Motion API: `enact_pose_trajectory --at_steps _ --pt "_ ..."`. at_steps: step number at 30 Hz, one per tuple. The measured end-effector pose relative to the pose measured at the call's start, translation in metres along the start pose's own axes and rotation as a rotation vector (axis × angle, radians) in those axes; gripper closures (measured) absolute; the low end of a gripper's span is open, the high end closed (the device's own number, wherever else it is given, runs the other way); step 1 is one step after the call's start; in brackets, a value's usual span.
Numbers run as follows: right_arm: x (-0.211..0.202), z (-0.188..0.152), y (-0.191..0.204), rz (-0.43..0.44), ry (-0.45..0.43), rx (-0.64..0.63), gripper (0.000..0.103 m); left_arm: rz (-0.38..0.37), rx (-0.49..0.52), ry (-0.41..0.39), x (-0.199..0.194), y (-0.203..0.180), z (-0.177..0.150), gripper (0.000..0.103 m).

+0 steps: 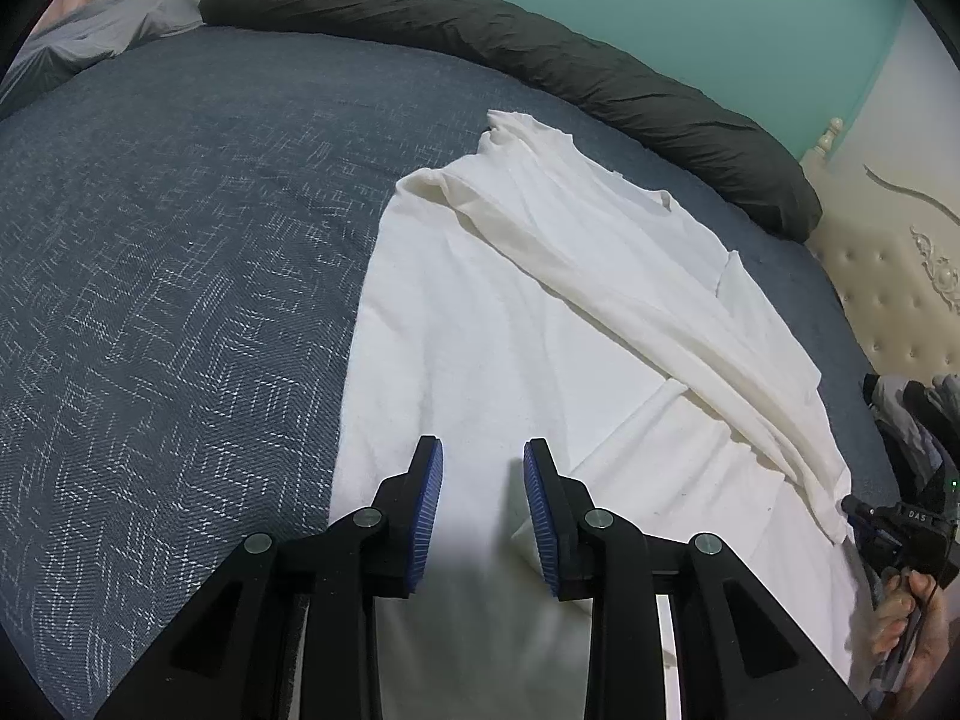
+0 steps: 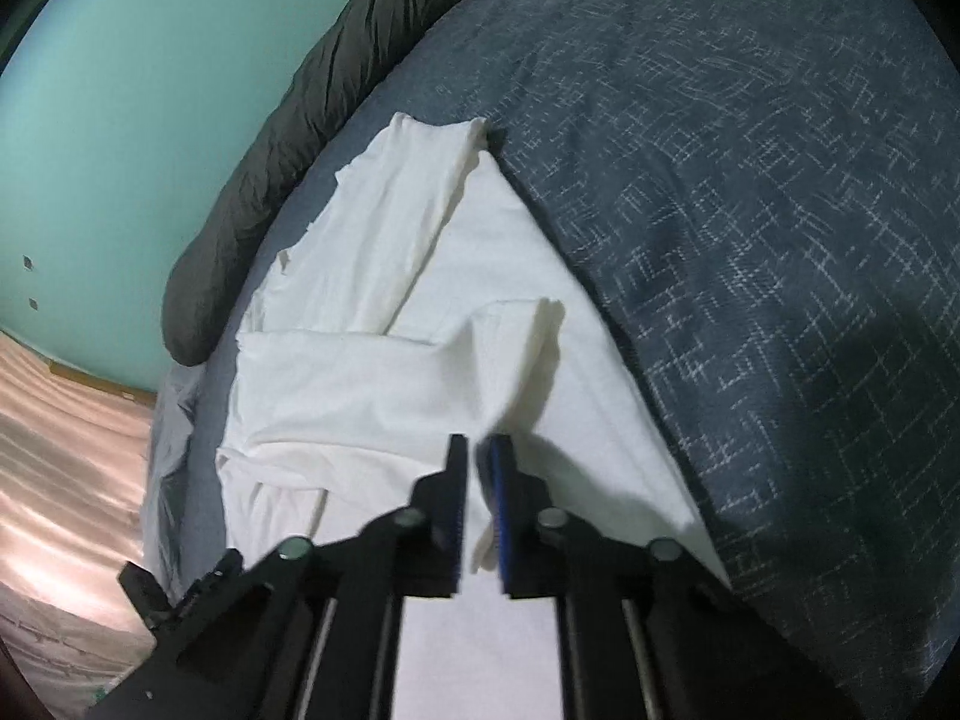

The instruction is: Fold clothes

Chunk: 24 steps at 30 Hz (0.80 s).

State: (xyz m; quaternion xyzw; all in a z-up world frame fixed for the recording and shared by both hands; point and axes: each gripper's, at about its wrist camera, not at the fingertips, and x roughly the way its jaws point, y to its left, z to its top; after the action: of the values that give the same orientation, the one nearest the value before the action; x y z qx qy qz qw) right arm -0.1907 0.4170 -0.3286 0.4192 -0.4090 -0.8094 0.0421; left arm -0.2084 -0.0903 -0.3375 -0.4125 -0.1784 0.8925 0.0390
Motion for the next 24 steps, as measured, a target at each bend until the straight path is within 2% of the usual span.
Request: enact_pose_trajectory --at_steps 3,8,19,24 --pt "-0.004 0.004 0.005 0.043 -0.029 0.015 0.101 -0.003 -0.002 0.0 -0.001 0.001 0.0 0.072" --pt "-0.012 0.029 0.005 0.119 -0.099 0.04 0.101 -0.003 0.0 0.001 0.0 0.001 0.0 0.072" --pt "-0.001 0.024 -0.012 0.065 -0.057 0.1 0.101 -0.001 0.005 0.005 0.002 0.002 0.002 0.07" --pt "0.003 0.021 -0.02 0.041 -0.038 0.127 0.096 -0.005 0.003 0.006 0.002 0.002 0.003 0.07"
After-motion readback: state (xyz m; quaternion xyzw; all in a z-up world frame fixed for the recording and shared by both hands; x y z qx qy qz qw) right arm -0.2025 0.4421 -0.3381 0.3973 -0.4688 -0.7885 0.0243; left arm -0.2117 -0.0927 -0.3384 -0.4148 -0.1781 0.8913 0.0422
